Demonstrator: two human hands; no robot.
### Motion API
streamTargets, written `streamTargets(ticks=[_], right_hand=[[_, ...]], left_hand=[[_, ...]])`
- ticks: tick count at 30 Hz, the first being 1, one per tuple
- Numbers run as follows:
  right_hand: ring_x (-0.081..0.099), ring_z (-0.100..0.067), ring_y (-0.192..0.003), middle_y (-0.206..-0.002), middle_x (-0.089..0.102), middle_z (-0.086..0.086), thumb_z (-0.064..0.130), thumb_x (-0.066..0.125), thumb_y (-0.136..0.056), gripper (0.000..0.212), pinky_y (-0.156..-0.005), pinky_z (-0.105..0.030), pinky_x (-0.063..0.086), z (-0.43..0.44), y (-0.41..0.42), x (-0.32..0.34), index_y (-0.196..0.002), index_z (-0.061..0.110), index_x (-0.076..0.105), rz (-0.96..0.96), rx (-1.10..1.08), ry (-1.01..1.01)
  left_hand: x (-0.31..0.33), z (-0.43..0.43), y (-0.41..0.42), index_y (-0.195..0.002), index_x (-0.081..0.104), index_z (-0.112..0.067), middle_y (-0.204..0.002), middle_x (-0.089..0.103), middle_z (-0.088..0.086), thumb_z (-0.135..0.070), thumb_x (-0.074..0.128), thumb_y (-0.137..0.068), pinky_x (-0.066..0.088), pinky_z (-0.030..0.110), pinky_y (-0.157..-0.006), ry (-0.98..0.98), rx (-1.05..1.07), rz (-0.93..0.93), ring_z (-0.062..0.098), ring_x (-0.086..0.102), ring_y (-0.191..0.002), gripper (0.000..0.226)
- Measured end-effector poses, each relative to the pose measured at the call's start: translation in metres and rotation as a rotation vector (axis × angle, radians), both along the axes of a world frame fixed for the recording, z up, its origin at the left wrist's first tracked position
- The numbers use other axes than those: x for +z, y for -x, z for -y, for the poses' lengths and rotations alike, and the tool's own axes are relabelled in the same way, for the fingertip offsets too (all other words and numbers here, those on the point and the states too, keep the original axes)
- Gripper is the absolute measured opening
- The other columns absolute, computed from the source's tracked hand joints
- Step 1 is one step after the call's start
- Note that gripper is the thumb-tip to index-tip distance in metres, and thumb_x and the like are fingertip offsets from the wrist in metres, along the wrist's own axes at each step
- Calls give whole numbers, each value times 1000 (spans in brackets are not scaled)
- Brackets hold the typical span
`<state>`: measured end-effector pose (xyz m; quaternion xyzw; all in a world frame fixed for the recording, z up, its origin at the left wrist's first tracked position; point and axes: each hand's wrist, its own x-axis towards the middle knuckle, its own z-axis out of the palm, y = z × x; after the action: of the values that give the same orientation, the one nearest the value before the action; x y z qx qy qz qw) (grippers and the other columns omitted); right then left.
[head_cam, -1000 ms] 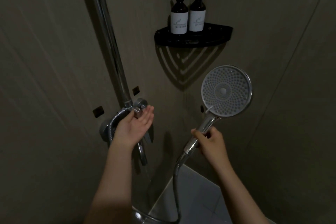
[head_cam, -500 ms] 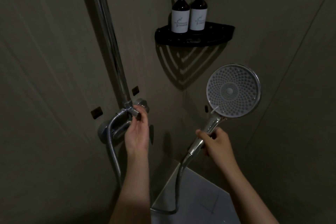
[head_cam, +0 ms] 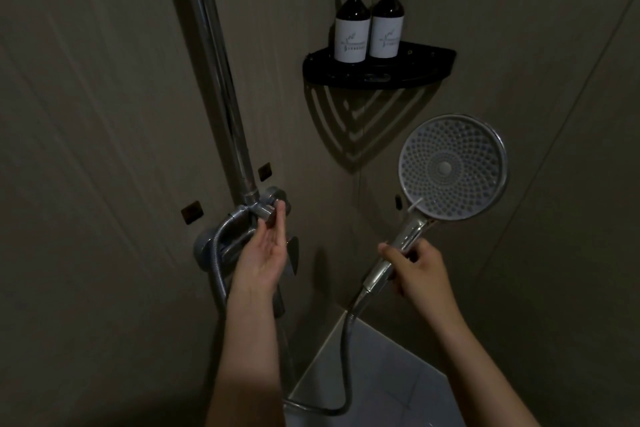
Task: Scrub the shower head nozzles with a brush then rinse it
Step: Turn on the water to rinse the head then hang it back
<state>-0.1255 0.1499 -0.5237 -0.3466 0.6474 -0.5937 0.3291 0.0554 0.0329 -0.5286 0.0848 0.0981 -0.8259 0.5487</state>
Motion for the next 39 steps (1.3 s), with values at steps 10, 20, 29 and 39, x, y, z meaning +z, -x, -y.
streamTargets(ticks=[10, 20, 29, 39], right_hand=[[47, -16, -50, -70, 54, -17, 17, 65, -85, 23, -39, -18, 37, 4, 2, -8, -93, -4, 60, 17, -19, -12], [48, -6, -44, -60, 54, -7, 13, 67, -84, 13, -41, -13, 35, 7, -7, -12, -75, 9, 59, 39, -13, 2], [51, -6, -51, -65, 58, -4, 12, 66, -85, 9, -47, -15, 39, 4, -15, -5, -79, 9, 60, 71, 31, 15], [47, 2, -37, -61, 53, -5, 12, 65, -86, 11, -39, -12, 36, 2, -8, -1, -83, 4, 58, 74, 19, -10]], left_hand=[[6, 22, -16, -95, 58, -4, -97, 66, 14, -28, 39, -100, 51, 26, -69, 294, -278, 1094, 19, 66, -86, 31], [17, 30, 7, -114, 53, -4, -81, 58, 9, -22, 41, -99, 47, 16, -41, 152, -198, 1024, 15, 58, -67, 27], [35, 31, 24, -129, 43, -5, -85, 57, 13, -28, 37, -100, 42, 15, -30, 88, -318, 1479, 20, 61, -61, 38], [1, 7, 2, -130, 46, 5, -131, 53, 24, -10, 39, -96, 50, 46, -82, 107, -53, 7, 34, 58, -112, 38]])
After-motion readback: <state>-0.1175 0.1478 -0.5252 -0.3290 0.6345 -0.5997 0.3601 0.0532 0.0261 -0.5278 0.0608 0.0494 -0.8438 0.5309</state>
